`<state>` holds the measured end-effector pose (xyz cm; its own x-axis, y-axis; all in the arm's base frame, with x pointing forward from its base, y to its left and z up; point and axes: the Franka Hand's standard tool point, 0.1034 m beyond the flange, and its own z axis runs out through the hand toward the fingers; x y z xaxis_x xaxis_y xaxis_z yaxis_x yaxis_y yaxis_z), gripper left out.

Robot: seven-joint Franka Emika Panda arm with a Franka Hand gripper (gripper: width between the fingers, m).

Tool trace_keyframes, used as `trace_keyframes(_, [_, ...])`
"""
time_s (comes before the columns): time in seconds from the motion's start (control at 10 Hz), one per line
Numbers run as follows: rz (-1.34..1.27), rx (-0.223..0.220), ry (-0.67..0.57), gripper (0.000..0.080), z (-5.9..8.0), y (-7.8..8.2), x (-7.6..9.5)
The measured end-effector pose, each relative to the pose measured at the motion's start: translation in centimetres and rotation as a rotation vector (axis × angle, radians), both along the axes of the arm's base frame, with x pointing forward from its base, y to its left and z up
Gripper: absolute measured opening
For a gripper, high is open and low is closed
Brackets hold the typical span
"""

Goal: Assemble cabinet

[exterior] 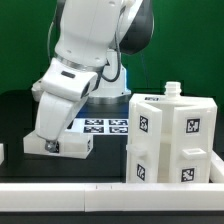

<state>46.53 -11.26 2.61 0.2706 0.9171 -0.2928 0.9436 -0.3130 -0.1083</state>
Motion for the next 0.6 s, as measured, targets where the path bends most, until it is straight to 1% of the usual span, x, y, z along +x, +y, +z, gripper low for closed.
trace_keyframes(0.2, [-0.136, -0.012, -0.018, 0.0795, 0.92, -0.34, -0.44])
trace_keyframes(0.3, [-0.187, -0.026, 0.019, 0.0795, 1.12, -0.53, -0.63])
trace_keyframes(0.4, [-0.178, -0.026, 0.009, 0.0795, 1.00, -0.54, -0.35])
trace_keyframes(0.6, [-0.179, -0.026, 0.010, 0.0795, 0.98, -0.55, -0.39])
